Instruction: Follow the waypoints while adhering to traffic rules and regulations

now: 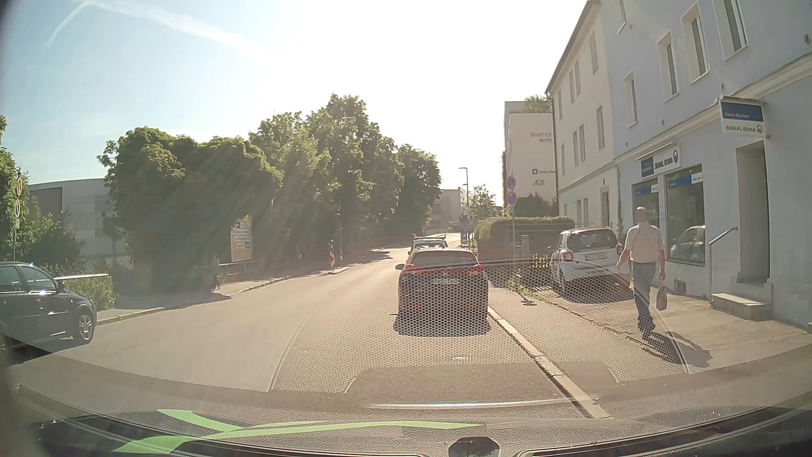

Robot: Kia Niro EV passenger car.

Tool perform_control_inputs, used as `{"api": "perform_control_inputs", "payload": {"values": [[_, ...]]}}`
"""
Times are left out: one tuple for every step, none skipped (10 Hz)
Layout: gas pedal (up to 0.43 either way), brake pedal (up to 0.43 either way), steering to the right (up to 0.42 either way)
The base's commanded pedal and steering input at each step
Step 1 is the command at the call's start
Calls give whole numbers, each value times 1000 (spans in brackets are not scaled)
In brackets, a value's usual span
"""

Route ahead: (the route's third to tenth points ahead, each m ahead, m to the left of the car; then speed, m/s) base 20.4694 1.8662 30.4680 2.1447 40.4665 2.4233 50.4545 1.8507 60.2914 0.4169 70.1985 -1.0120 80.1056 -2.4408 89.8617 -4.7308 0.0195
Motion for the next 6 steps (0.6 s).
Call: {"api": "perform_control_inputs", "payload": {"values": [[0,573,3],[0,579,3],[0,567,3],[0,585,3],[0,628,3],[0,646,3]]}}
